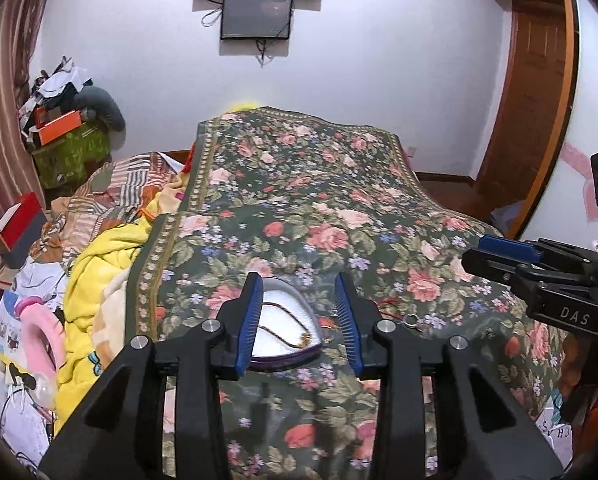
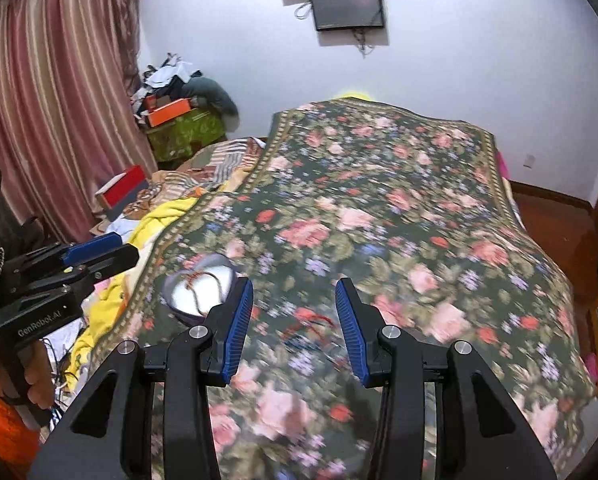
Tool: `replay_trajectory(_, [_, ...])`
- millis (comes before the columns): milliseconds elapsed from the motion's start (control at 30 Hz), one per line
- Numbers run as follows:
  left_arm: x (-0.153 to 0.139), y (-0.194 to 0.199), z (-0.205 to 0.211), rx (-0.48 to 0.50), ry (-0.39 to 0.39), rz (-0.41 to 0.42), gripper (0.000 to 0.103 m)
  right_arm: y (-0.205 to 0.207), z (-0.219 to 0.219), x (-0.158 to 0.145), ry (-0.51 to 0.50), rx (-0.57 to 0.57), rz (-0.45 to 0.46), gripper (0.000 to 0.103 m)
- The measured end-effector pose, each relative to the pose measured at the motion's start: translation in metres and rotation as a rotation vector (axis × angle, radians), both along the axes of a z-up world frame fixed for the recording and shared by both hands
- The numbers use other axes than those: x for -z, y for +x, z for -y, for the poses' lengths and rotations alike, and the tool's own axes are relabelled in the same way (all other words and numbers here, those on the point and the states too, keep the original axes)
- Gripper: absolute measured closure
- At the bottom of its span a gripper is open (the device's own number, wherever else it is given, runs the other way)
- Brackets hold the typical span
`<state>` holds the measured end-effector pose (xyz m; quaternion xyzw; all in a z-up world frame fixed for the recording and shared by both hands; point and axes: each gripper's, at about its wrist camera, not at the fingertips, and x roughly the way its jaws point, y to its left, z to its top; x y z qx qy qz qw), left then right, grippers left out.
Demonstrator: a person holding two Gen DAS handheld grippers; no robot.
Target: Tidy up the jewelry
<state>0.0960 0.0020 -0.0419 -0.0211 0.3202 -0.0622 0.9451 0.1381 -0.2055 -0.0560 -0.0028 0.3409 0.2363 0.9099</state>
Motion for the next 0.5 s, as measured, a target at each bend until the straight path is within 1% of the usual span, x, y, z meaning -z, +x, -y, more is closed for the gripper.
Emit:
replay_trajectory(200, [0.01, 0.004, 0.025, 0.039, -0.006, -0.039, 0.066, -0.003, 0.031, 0.013, -0.019, 0.057, -0.033, 0.064])
replay_trajectory(500, [0.046, 0.021, 0.057, 0.096, -0.039, -0.153, 0.066, -0.002, 0.054, 0.039, -0.033, 0.088, -0.106, 0.064])
